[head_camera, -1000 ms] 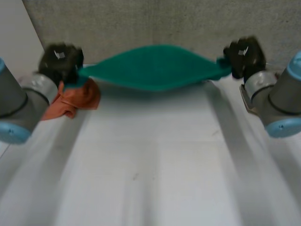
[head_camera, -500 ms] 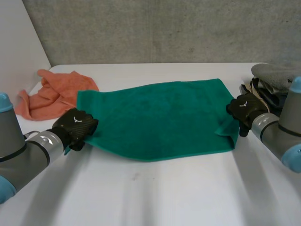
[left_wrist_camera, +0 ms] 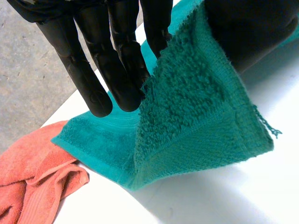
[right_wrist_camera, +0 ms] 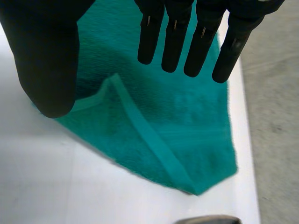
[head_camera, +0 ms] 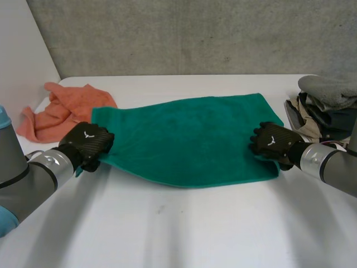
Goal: Fold the laundry.
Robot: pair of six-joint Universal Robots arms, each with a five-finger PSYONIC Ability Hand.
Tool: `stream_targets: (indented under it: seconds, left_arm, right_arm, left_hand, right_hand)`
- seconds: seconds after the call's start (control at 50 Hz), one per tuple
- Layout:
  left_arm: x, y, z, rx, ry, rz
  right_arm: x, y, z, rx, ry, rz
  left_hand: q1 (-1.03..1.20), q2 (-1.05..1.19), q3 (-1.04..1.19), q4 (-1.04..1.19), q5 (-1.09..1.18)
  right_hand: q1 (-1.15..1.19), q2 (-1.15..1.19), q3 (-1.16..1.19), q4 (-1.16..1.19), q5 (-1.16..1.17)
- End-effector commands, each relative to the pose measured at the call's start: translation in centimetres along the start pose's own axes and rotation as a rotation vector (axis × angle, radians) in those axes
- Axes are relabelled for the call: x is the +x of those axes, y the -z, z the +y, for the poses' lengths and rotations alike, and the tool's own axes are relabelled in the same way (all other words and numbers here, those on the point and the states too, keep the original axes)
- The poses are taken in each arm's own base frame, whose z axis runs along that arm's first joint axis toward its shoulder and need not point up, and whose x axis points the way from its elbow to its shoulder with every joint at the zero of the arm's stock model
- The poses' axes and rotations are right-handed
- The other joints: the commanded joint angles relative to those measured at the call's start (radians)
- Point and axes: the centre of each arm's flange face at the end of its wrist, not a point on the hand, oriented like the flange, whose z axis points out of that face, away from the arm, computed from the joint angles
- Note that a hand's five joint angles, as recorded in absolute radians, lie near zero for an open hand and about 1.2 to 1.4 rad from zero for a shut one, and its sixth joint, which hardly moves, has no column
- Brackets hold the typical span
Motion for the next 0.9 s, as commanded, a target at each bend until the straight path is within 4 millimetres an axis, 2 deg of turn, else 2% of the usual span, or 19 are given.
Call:
stream_targets:
  seconds: [0.02,0.14,0.2,0.3,0.48,0.52,0.54,0.56,0.58,0.66,0.7,0.76,0.86,0.9]
  left_arm:
    - [0.0,-0.1,-0.2,0.007,-0.005,-0.001]
    - [0.0,-0.1,-0.4,0.011,0.004,-0.002]
    - [0.0,-0.1,-0.4,0.011,0.005,-0.002]
    - [-0.2,-0.1,-0.2,0.006,0.020,-0.006]
    - [-0.3,0.0,-0.1,0.002,0.030,-0.005]
    - [-0.2,0.1,-0.2,0.003,0.031,-0.003]
    - [-0.2,0.1,-0.1,0.001,0.033,-0.004]
    - [-0.1,0.1,-0.1,-0.002,0.034,-0.002]
    - [-0.1,0.2,-0.1,-0.003,0.036,-0.002]
    - [-0.1,0.6,0.1,-0.021,0.046,0.000]
    - [-0.2,1.1,0.1,-0.039,0.050,0.007]
    - [-0.9,2.1,-0.1,-0.066,0.054,-0.001]
    - [-1.5,4.6,0.0,-0.168,0.023,0.026]
    - [-1.4,6.0,0.3,-0.234,-0.006,0.075]
  right_arm:
    - [-0.1,-0.5,0.5,-0.019,0.043,-0.085]
    - [0.2,-1.4,1.2,-0.021,0.044,-0.064]
    - [0.4,-1.8,1.4,-0.024,0.052,-0.034]
    - [-0.1,-2.4,2.3,-0.048,0.036,-0.024]
    - [-0.3,-2.3,2.7,-0.049,0.015,-0.026]
    - [-0.2,-2.3,2.6,-0.047,0.015,-0.023]
    - [0.0,-2.4,2.6,-0.045,0.019,-0.012]
    - [0.1,-2.4,2.5,-0.042,0.023,-0.006]
    - [0.3,-2.3,2.4,-0.042,0.025,0.004]
    - [1.6,-1.2,1.9,-0.043,-0.041,0.053]
    - [2.7,0.0,1.5,-0.050,-0.096,0.093]
    - [3.6,1.7,2.2,-0.100,-0.158,0.120]
    - [3.2,4.9,2.8,-0.279,-0.204,0.073]
    - [2.3,7.2,2.8,-0.414,-0.236,-0.009]
  left_hand:
    - [0.238,0.200,0.199,0.193,0.214]
    - [0.238,0.200,0.199,0.193,0.214]
    - [0.238,0.200,0.199,0.193,0.214]
    - [0.238,0.200,0.199,0.193,0.214]
    - [0.238,0.200,0.199,0.193,0.214]
    - [0.238,0.200,0.199,0.193,0.214]
    - [0.238,0.200,0.199,0.193,0.214]
    - [0.238,0.200,0.199,0.193,0.214]
    - [0.238,0.200,0.199,0.193,0.214]
    - [0.238,0.200,0.199,0.193,0.214]
    - [0.238,0.200,0.199,0.193,0.214]
    - [0.238,0.200,0.199,0.193,0.214]
    - [0.238,0.200,0.199,0.193,0.214]
    - [0.238,0.200,0.199,0.193,0.214]
  right_hand:
    - [0.013,0.026,0.025,0.031,0.054]
    - [0.036,0.049,0.048,0.054,0.078]
    - [0.262,0.275,0.274,0.280,0.303]
    - [0.148,0.161,0.160,0.166,0.190]
    - [0.154,0.167,0.166,0.172,0.195]
    - [0.273,0.286,0.285,0.292,0.315]
    - [0.629,0.642,0.641,0.647,0.670]
    - [0.871,0.884,0.883,0.889,0.913]
    - [0.873,0.887,0.886,0.892,0.915]
    - [0.873,0.887,0.886,0.892,0.915]
    - [0.873,0.887,0.886,0.892,0.915]
    - [0.873,0.887,0.886,0.892,0.915]
    - [0.873,0.887,0.886,0.892,0.915]
    - [0.873,0.887,0.886,0.892,0.915]
